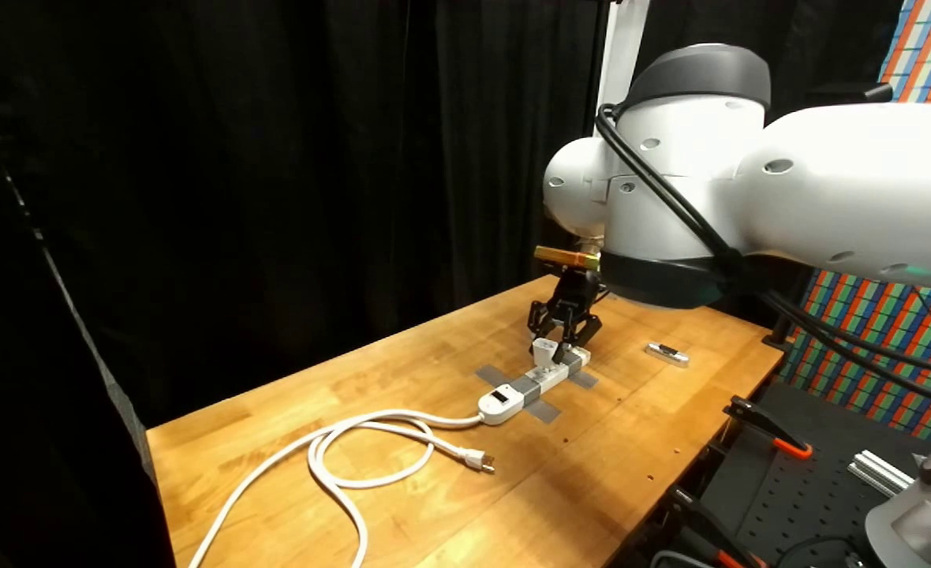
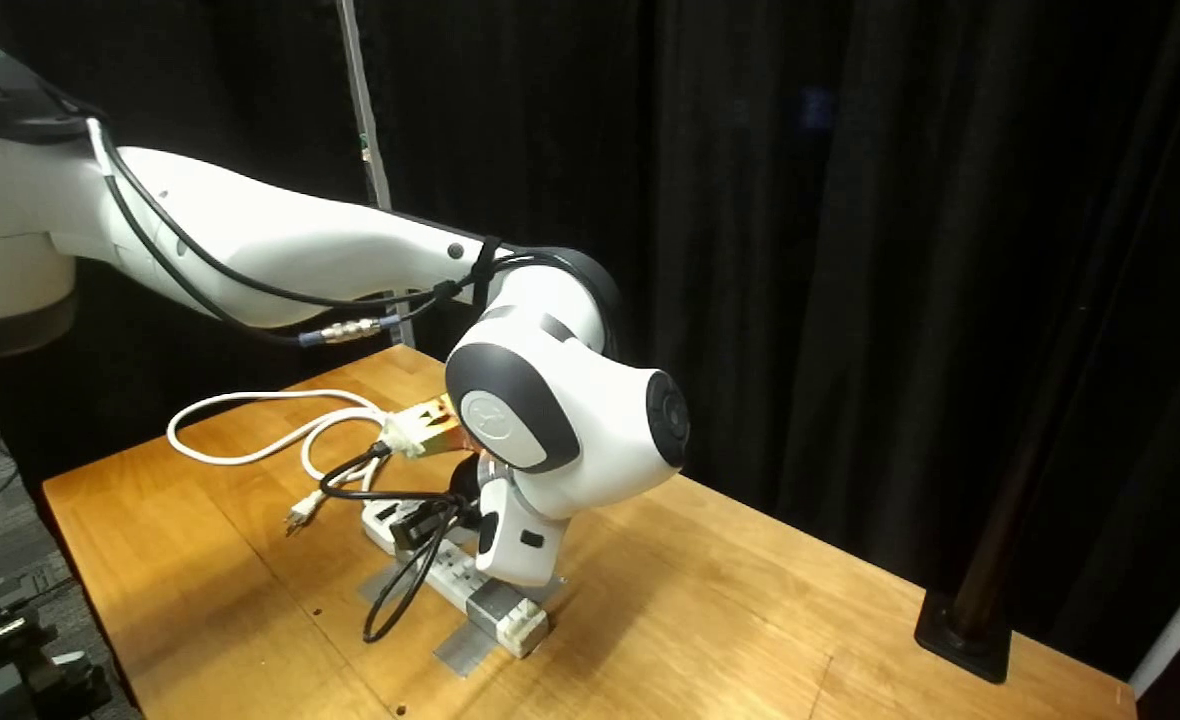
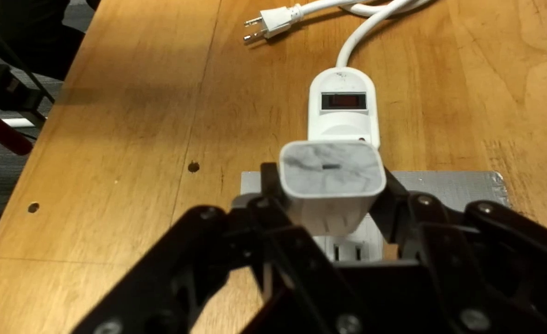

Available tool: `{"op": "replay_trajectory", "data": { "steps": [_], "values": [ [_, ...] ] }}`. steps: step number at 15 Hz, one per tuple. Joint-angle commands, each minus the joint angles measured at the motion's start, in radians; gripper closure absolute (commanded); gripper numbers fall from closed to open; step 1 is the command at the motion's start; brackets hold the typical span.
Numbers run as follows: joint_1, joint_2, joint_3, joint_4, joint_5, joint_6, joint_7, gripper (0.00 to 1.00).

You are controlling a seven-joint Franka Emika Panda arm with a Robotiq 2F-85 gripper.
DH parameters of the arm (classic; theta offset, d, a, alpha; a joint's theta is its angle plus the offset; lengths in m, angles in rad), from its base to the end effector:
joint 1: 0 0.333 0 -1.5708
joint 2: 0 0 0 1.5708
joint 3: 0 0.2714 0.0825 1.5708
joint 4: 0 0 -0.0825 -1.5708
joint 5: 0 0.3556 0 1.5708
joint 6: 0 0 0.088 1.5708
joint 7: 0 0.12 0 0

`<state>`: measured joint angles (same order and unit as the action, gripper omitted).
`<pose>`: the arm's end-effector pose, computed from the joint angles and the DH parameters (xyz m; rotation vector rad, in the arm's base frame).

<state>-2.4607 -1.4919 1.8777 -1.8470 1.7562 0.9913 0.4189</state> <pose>0.4820 -0.1198 0.0769 -1.7593 1.7193 1.0157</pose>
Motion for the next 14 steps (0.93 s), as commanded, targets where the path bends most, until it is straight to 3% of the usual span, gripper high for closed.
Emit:
{"op": "replay_trajectory", "data": {
  "steps": [1, 8, 14],
  "values": [
    [0.000, 0.011, -0.009, -0.001, 0.034, 0.060, 0.002, 0.77],
    [0.000, 0.018, -0.015, 0.001, 0.030, 0.162, 0.023, 0.77],
    [0.000, 0.007, -0.013, -0.018, 0.040, 0.085, 0.038, 0.77]
  ]
}}
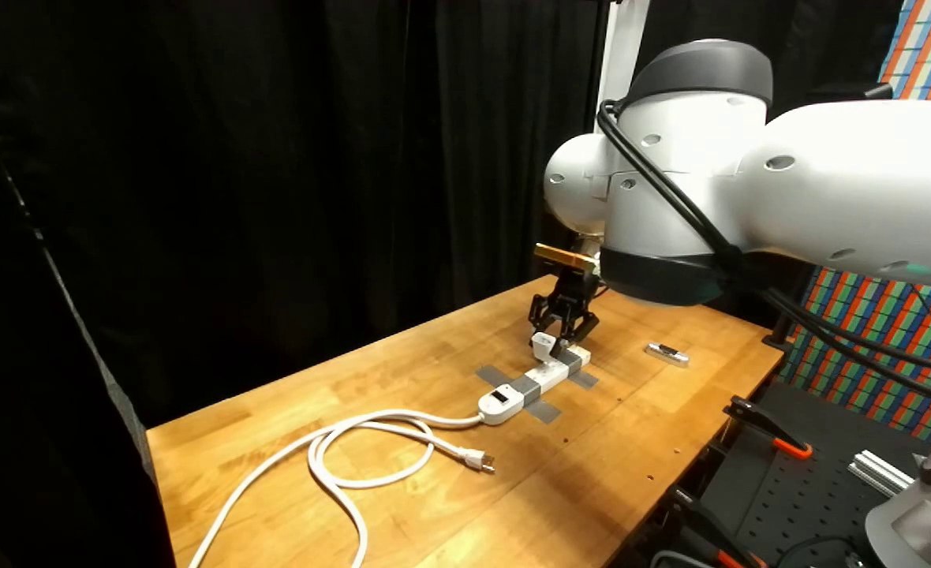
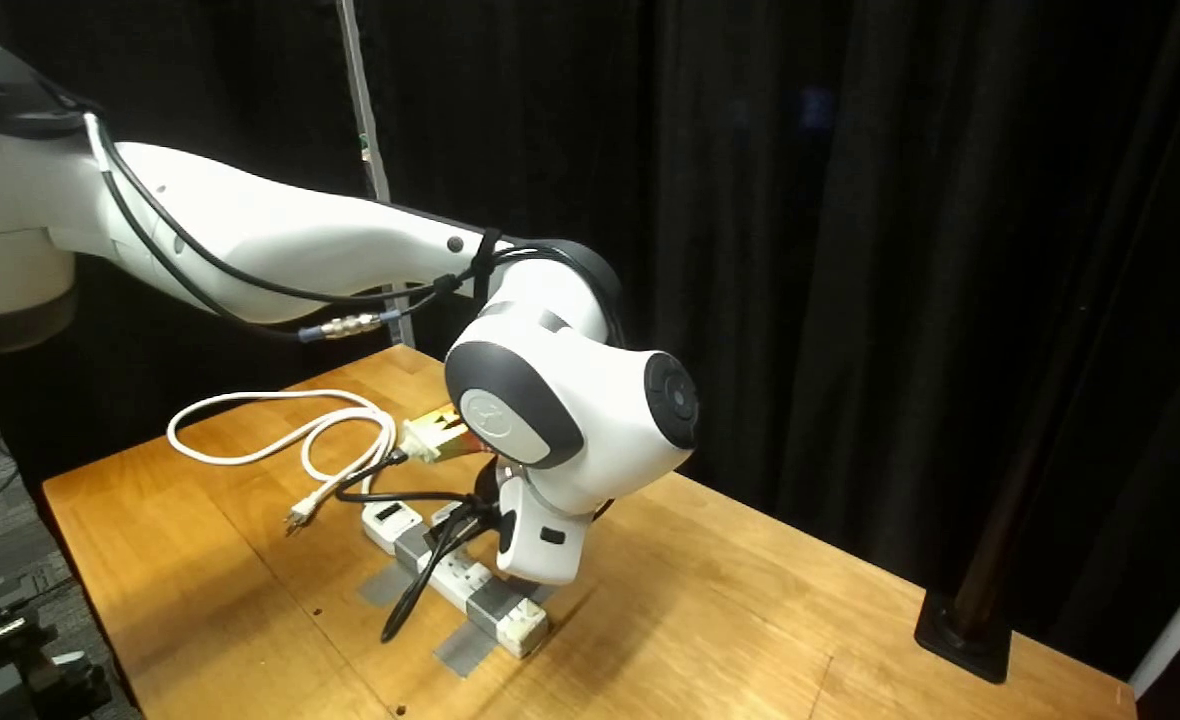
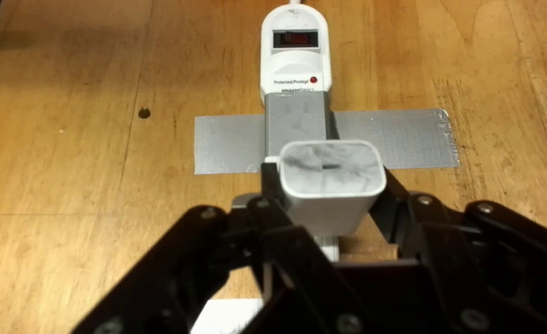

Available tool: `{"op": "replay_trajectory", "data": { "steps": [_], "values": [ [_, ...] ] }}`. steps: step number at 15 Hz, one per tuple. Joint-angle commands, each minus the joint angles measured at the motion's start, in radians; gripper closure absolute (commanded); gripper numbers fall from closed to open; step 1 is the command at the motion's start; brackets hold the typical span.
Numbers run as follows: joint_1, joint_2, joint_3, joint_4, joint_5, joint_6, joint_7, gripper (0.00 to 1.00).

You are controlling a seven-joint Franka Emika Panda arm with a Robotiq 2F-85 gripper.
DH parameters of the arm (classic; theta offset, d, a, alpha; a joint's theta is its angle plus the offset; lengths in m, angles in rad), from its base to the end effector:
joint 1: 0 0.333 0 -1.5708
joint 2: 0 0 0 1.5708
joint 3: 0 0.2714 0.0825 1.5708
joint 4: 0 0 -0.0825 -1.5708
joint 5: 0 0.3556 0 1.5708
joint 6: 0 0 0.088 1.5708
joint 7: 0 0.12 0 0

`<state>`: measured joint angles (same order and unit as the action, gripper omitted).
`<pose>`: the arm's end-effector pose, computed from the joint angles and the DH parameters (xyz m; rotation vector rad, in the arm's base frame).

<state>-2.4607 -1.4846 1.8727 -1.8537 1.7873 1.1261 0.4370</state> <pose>0.4939 -0.1381 0.0778 -1.7863 1.8053 0.8417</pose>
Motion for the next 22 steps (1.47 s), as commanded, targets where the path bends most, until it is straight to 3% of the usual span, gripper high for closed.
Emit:
{"op": "replay_trajectory", "data": {
  "steps": [1, 22],
  "values": [
    [0.000, 0.000, -0.007, -0.013, 0.010, -0.056, 0.020, 0.77],
    [0.000, 0.010, 0.036, -0.052, 0.070, 0.020, -0.005, 0.77]
  ]
}}
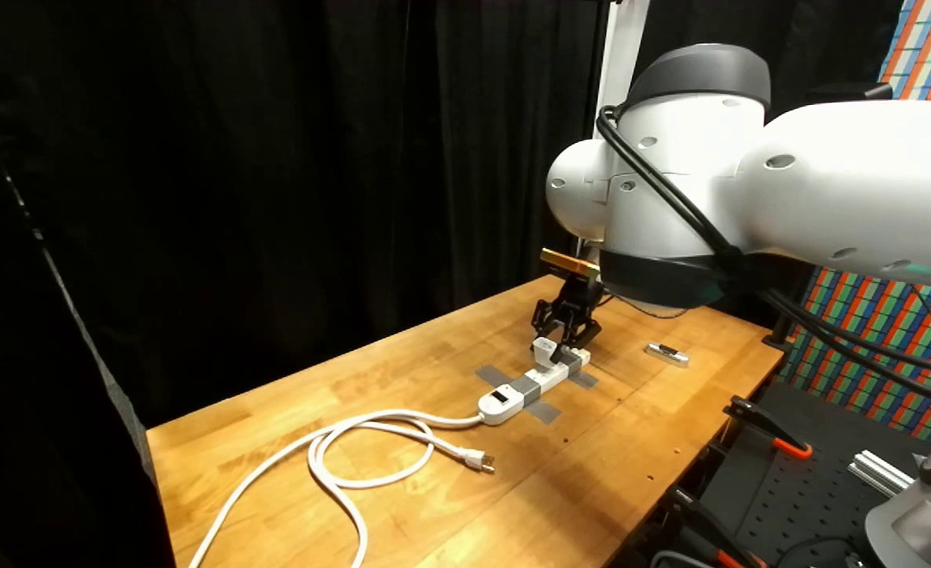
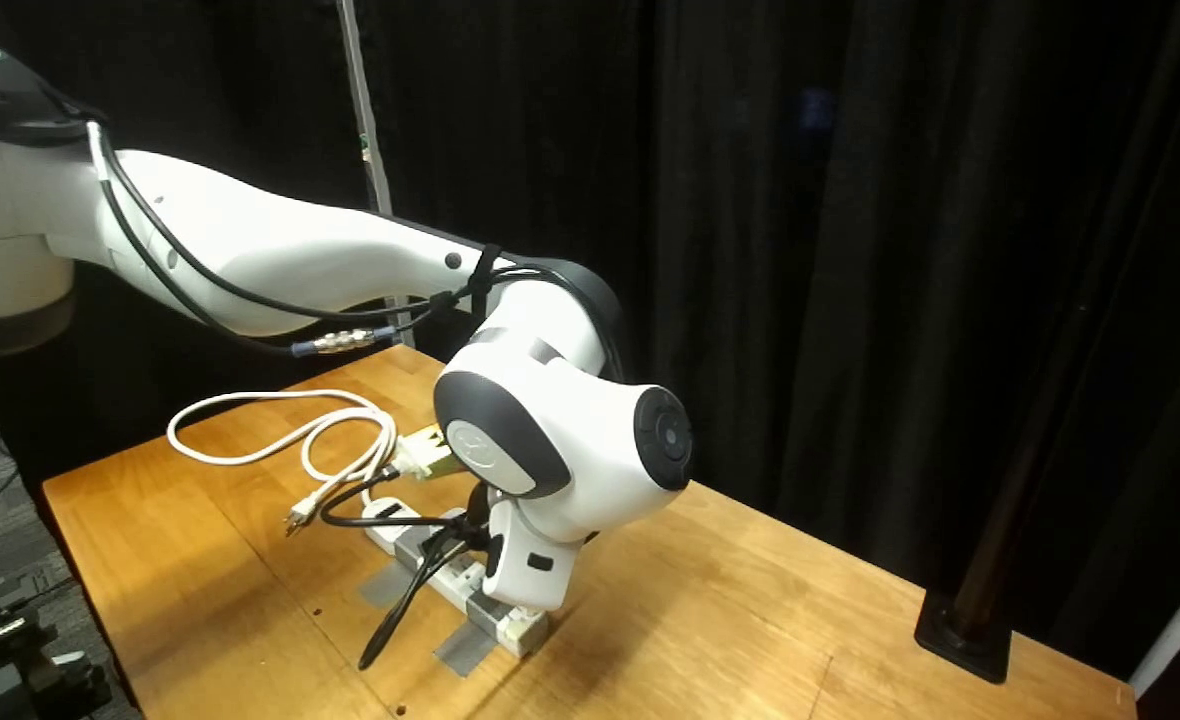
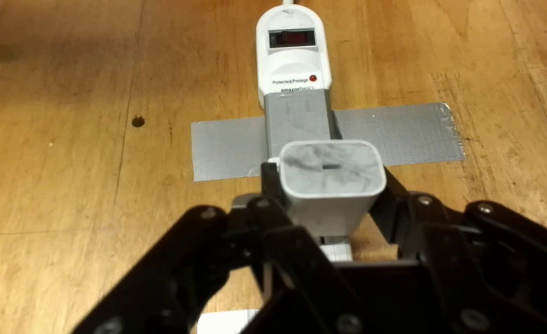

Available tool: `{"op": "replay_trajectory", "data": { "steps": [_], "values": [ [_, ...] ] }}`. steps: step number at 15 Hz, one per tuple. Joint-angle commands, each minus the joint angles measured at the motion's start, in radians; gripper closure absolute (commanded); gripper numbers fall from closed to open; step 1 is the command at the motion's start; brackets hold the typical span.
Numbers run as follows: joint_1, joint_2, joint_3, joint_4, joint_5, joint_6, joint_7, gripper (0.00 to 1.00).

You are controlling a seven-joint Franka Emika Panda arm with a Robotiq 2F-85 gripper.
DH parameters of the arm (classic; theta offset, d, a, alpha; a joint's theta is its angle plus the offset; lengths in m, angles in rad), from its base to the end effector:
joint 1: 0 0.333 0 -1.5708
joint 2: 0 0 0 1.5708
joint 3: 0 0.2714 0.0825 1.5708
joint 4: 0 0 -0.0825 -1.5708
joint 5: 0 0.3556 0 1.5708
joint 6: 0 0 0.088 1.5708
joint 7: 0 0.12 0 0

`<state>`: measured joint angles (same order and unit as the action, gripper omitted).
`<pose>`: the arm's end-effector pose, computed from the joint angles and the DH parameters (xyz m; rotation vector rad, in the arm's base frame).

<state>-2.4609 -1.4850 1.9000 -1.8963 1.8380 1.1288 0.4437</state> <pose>0.4833 -0.1404 0.0665 -1.7062 1.8201 0.8306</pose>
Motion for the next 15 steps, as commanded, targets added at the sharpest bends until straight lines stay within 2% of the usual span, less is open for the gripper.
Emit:
{"op": "replay_trajectory", "data": {
  "steps": [1, 15],
  "values": [
    [0.000, 0.010, 0.010, -0.010, 0.014, 0.017, -0.011, 0.77],
    [0.000, 0.004, 0.024, -0.032, -0.003, 0.001, -0.010, 0.77]
  ]
}}
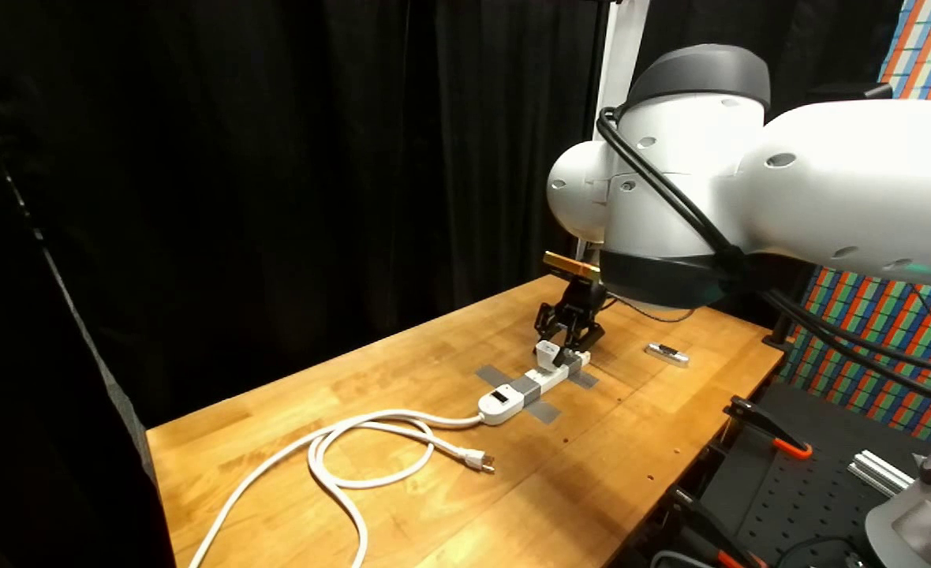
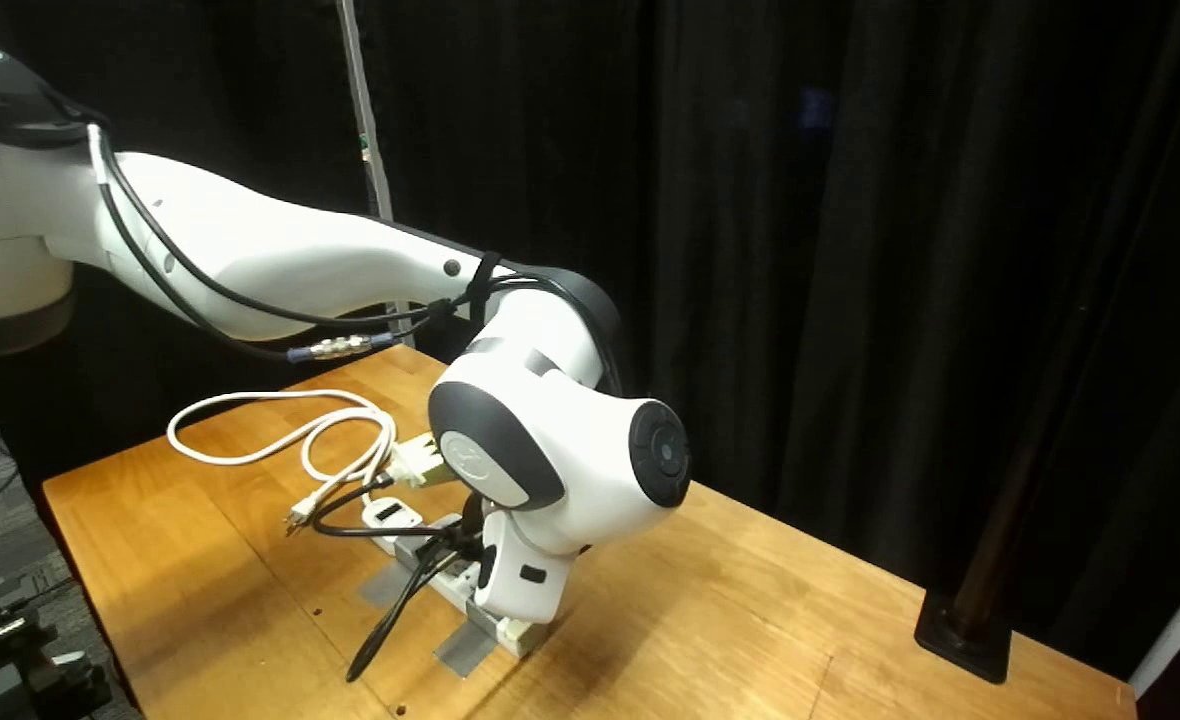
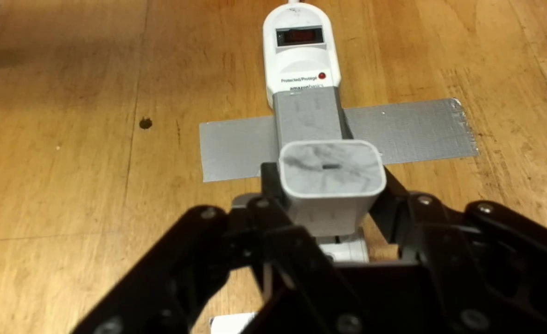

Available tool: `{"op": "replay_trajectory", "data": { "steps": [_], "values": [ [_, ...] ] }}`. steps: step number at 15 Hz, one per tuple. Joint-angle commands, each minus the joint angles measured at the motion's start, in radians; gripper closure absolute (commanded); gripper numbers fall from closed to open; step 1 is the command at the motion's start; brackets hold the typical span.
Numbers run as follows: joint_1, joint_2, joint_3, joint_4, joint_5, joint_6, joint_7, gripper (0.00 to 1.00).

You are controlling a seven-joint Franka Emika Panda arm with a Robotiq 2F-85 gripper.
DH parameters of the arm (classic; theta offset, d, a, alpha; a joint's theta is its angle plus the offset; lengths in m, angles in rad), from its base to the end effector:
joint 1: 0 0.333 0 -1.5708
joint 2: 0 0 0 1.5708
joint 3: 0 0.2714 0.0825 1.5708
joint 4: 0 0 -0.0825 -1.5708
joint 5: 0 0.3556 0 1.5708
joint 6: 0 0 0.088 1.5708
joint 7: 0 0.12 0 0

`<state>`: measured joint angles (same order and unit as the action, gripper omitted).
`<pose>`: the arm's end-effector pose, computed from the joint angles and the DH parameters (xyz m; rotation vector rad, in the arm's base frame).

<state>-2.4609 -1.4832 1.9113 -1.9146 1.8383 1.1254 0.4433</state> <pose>0.4760 -0.1412 0.0619 -1.6822 1.8310 0.8441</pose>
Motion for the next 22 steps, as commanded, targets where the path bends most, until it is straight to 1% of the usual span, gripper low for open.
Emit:
{"op": "replay_trajectory", "data": {
  "steps": [1, 6, 7, 9, 12, 22],
  "values": [
    [0.000, 0.002, 0.013, -0.016, -0.004, 0.003, -0.009, 0.77],
    [0.000, 0.004, 0.013, -0.020, -0.009, -0.011, -0.013, 0.77],
    [0.000, -0.007, 0.008, -0.020, 0.003, -0.029, -0.012, 0.77],
    [0.000, 0.007, 0.019, -0.025, -0.006, -0.025, -0.014, 0.77],
    [0.000, -0.006, 0.014, -0.025, 0.013, -0.039, -0.011, 0.77],
    [0.000, -0.001, -0.004, -0.018, 0.065, -0.030, -0.009, 0.77]
  ]
}}
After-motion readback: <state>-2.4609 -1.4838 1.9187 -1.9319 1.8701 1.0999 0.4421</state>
